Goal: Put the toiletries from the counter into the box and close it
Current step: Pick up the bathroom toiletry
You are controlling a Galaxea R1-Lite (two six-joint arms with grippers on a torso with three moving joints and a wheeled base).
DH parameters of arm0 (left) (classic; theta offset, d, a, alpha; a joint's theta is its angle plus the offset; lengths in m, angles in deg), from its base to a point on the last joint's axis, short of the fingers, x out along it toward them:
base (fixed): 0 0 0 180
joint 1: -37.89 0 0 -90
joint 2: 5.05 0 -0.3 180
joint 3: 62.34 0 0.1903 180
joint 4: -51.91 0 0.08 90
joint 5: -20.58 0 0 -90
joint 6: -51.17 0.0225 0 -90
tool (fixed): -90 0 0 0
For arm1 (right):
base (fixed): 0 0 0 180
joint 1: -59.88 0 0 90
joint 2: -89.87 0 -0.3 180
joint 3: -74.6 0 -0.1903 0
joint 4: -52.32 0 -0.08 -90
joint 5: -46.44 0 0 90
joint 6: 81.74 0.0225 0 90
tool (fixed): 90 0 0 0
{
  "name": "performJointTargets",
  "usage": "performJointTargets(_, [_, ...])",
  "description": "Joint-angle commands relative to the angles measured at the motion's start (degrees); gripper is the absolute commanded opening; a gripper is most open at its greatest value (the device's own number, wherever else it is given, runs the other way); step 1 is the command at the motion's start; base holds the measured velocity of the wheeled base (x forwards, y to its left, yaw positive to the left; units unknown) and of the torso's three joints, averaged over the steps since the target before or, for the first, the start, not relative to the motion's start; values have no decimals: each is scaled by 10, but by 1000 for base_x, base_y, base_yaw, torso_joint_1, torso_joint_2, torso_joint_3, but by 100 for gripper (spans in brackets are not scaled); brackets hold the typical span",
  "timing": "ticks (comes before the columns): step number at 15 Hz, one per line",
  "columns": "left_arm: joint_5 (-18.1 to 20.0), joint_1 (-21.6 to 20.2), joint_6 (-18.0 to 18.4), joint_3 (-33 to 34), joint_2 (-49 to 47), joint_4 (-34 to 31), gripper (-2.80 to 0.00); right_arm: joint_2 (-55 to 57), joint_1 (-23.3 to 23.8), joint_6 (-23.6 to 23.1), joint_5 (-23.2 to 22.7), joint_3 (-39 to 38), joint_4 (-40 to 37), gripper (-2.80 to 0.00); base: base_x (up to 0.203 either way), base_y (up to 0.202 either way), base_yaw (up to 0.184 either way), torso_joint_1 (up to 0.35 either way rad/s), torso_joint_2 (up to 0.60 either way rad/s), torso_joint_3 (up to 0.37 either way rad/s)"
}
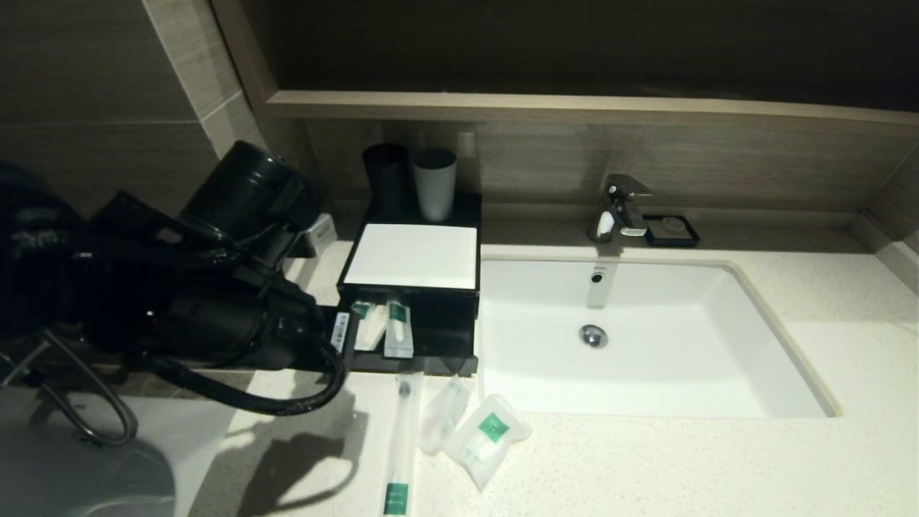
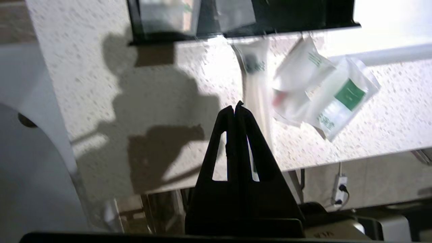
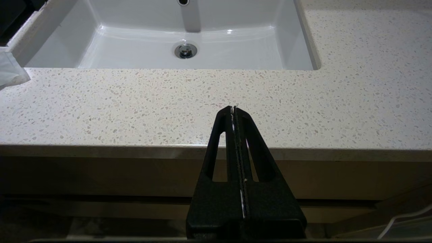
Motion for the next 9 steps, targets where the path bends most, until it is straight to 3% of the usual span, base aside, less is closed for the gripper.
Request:
performJointTargets(1, [-1, 40, -40, -29, -7, -47, -280, 0, 0, 0, 0, 0, 0, -280, 0, 0, 0, 0, 0, 0])
performJointTargets(5, [-1, 68, -92, -68, -62, -102, -280, 0, 0, 0, 0, 0, 0, -280, 0, 0, 0, 0, 0, 0])
performJointTargets(9, [-1, 88, -105, -99, -111, -133, -280, 0, 0, 0, 0, 0, 0, -280, 0, 0, 0, 0, 0, 0])
